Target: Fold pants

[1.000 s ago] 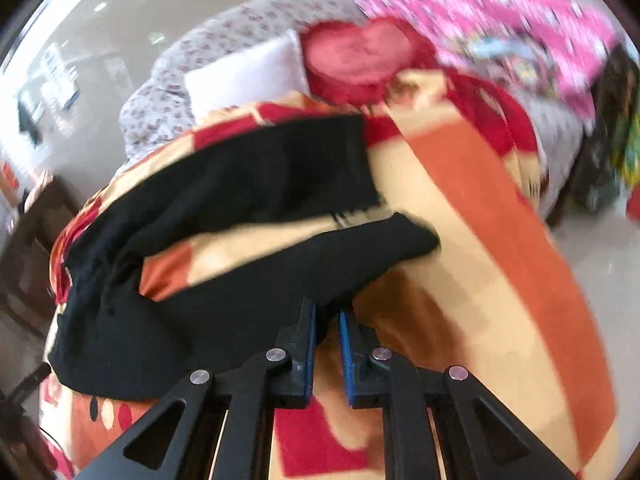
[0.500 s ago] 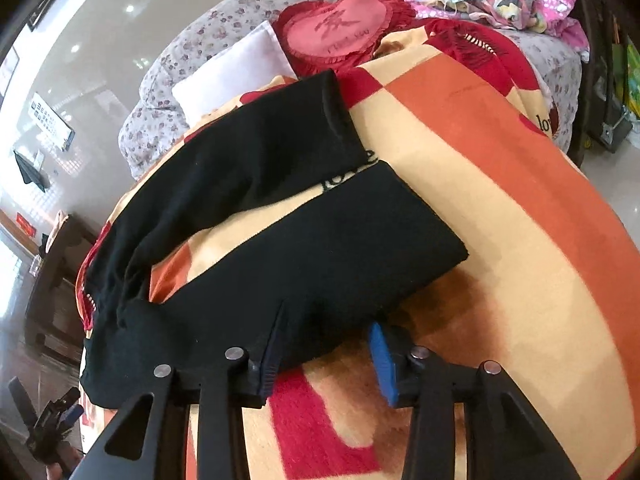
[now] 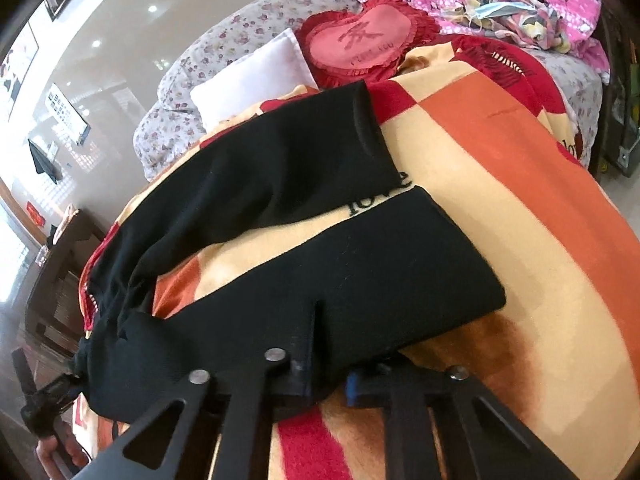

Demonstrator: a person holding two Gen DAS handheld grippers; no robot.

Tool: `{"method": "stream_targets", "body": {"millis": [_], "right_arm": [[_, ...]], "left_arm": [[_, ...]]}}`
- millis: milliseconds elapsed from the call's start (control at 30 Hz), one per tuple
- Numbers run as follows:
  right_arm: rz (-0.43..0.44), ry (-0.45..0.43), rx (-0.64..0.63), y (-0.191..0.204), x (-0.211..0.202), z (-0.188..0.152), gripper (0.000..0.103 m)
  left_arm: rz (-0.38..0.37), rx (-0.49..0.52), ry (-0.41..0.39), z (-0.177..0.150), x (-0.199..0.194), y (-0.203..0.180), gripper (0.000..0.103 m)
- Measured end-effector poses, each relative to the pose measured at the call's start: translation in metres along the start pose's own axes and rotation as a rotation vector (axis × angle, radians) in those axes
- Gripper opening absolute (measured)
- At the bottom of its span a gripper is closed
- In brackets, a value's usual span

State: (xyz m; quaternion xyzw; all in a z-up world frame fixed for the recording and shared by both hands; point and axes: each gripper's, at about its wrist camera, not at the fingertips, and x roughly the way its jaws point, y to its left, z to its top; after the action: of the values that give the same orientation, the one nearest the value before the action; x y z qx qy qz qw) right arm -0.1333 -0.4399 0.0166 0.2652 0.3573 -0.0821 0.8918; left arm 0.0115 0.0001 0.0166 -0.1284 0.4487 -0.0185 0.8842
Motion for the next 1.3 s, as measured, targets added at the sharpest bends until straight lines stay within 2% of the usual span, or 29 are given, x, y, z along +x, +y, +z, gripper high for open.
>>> {"method": "stream_targets", "body": {"millis": [67,267,400,500,600,700,767,800,867,933,1033,1067,1100,1167,1300], "right_arm": [[0.009,-0.016,-0.014,0.003,-0.006,0.000,0.006],[0.044,-0.078,-0.068,0.016,-0.045,0.003,0.005],[0.067,-0.083,-0.105,0.026,-0.074,-0.002,0.005],[0.064,-0.064,-0.145,0.030,-0.092,-0.011,0.005],[0.047,-0.019,-0.156,0.021,-0.094,-0.023,0.005],[-0.009,0.069,-0.115,-0.003,-0.076,-0.036,0.007],[-0.041,0.088,-0.079,-0.015,-0.070,-0.040,0.009],[-0.059,0.087,-0.074,-0.018,-0.070,-0.041,0.013],[-0.152,0.078,-0.082,-0.024,-0.071,-0.040,0.016],[-0.260,0.065,-0.105,-0.028,-0.078,-0.035,0.016],[-0.386,0.012,-0.121,-0.033,-0.097,-0.022,0.017],[-0.397,-0.010,-0.125,-0.032,-0.103,-0.018,0.017],[-0.385,-0.035,-0.127,-0.029,-0.109,-0.014,0.019],[-0.295,-0.067,-0.137,-0.018,-0.117,-0.010,0.019],[-0.098,0.006,-0.227,0.021,-0.092,-0.015,0.020]], "left_arm": [[-0.039,-0.013,0.001,0.000,-0.005,0.005,0.014],[-0.077,0.042,-0.060,-0.001,-0.044,0.005,0.012],[-0.086,0.088,-0.082,-0.011,-0.073,0.008,0.012],[-0.083,0.088,-0.060,-0.019,-0.085,0.026,0.012],[-0.043,0.101,-0.006,-0.034,-0.074,0.041,0.012],[-0.015,0.125,0.048,-0.051,-0.062,0.042,0.013],[0.012,0.120,0.061,-0.057,-0.059,0.046,0.022],[0.018,0.116,0.056,-0.058,-0.061,0.048,0.025],[0.035,0.106,0.049,-0.058,-0.069,0.053,0.032],[0.048,0.105,0.036,-0.055,-0.082,0.056,0.032],[0.137,0.148,-0.025,-0.052,-0.103,0.055,0.032],[0.145,0.159,-0.032,-0.052,-0.107,0.054,0.032],[0.146,0.171,-0.038,-0.051,-0.110,0.052,0.032],[0.129,0.177,-0.051,-0.047,-0.114,0.046,0.032],[0.111,0.194,-0.064,-0.041,-0.106,0.025,0.037]]}}
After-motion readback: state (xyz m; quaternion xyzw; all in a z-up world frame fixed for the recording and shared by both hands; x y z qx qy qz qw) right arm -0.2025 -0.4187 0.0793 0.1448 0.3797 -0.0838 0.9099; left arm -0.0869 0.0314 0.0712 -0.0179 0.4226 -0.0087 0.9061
